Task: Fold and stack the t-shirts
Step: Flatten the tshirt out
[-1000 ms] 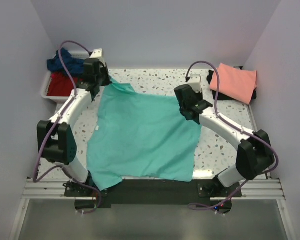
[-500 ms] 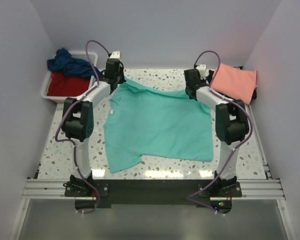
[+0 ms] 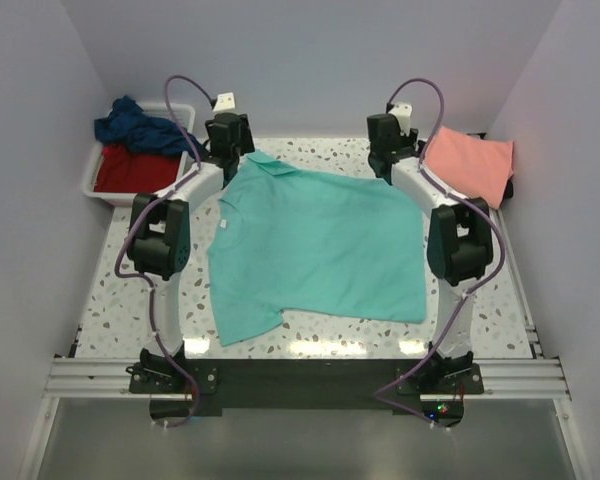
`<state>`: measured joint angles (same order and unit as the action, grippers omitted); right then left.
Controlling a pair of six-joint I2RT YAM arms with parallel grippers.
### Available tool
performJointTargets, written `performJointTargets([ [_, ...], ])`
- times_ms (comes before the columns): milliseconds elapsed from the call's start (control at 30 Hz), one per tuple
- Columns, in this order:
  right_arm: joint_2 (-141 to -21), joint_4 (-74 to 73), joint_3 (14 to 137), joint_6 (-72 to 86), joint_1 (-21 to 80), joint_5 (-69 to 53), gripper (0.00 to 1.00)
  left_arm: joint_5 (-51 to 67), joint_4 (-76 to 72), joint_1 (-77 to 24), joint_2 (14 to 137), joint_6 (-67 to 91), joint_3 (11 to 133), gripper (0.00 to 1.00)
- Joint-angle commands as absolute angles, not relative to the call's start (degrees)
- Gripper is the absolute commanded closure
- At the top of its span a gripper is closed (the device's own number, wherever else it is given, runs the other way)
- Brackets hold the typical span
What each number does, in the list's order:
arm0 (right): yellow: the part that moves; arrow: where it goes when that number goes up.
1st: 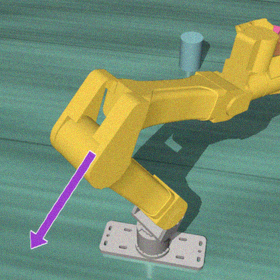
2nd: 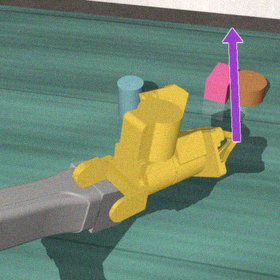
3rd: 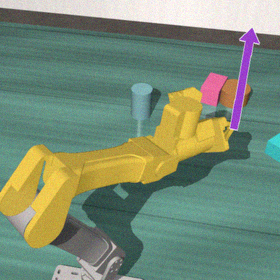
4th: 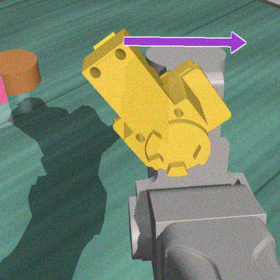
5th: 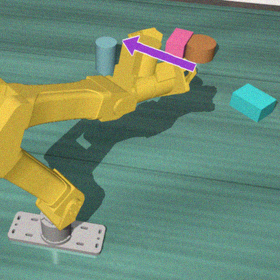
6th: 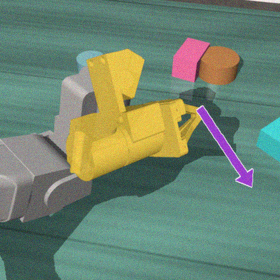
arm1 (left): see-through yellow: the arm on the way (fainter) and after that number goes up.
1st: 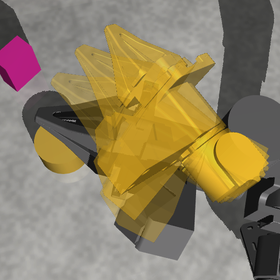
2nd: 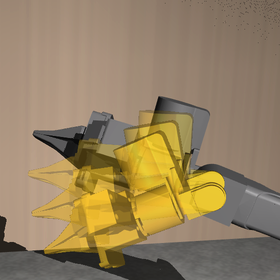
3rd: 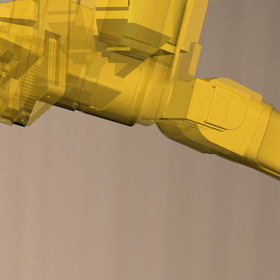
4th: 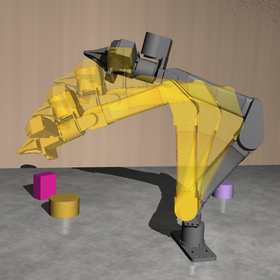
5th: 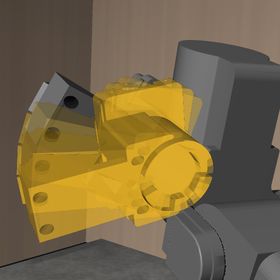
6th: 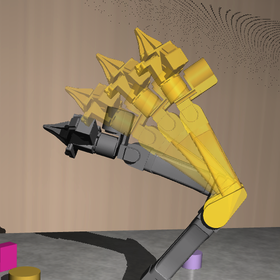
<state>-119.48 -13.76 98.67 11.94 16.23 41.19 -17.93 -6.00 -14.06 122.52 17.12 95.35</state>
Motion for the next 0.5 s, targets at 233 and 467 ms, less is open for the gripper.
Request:
performJointTargets([
  [233, -108.99, -23.19, 88.43, 15.21, 20.56, 32.17, 0.41, -13.27, 10.41, -14.24, 120.32, 18.28, 103.01, 0.34],
  [467, -104.68, -24.79, 79.29, 18.89, 26.54, 25.68, 0.41, -6.86, 14.49, -14.68, 107.59, 20.82, 83.25, 0.35],
])
